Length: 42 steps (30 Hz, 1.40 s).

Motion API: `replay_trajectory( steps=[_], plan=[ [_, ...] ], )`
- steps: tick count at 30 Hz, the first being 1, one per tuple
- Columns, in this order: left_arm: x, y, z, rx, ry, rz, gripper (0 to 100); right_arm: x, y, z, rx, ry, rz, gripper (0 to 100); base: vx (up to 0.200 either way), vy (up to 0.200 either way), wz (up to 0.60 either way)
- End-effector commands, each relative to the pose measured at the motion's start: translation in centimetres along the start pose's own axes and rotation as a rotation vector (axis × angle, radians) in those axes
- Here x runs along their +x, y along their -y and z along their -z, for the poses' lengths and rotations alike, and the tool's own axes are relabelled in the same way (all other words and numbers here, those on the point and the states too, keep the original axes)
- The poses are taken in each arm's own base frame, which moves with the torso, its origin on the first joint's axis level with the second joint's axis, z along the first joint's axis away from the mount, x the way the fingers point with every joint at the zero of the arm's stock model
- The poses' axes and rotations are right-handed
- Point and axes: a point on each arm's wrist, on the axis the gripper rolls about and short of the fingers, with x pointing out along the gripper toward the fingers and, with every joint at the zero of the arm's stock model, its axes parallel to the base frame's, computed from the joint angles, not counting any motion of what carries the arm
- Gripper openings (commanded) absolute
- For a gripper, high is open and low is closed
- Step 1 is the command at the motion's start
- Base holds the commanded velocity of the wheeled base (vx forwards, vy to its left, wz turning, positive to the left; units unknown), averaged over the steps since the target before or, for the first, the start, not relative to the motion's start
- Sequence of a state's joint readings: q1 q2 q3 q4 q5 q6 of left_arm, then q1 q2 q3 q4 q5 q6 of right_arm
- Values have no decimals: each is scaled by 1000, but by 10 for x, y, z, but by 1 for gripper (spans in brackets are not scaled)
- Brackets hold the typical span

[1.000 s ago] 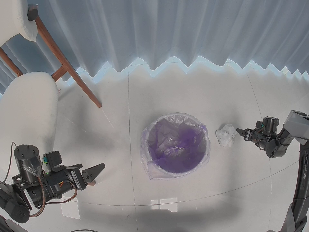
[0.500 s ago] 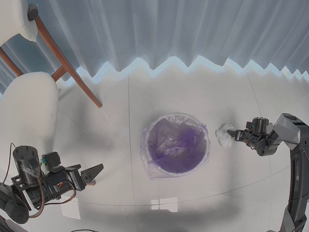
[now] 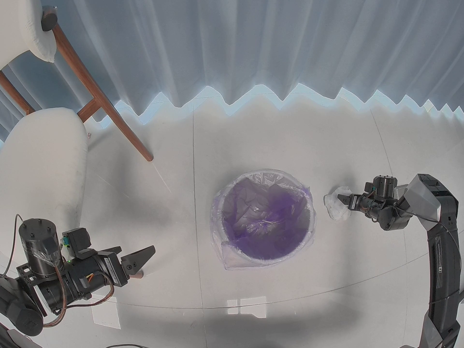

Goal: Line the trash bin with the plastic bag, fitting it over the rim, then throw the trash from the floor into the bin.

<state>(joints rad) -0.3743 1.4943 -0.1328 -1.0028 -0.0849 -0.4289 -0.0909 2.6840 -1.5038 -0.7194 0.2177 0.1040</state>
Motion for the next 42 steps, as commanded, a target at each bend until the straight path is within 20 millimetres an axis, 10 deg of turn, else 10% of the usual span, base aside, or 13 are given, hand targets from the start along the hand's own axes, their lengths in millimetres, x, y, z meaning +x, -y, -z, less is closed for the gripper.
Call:
replay_trajectory(
  steps=[1, 7, 8, 29, 42],
  plan=[
    [0, 0, 0, -1, 1, -2, 100, 12, 1, 3, 0, -6, -3, 100, 0, 0, 0],
    [-1, -1, 2, -2, -6, -5, 100, 13, -1, 4, -1, -10, -5, 100, 0, 0, 0],
    [-1, -1, 2, -2, -8, -6, 100, 13, -1, 4, -1, -10, -5, 0, 0, 0, 0],
    [-1, 0, 0, 1, 10, -1, 100, 9, -8, 2, -8, -4, -14, 0, 0, 0, 0],
    [-4, 1, -3, 5, 29, 9, 100, -65, -18, -5, -17, 62, -12, 0, 0, 0, 0]
  ],
)
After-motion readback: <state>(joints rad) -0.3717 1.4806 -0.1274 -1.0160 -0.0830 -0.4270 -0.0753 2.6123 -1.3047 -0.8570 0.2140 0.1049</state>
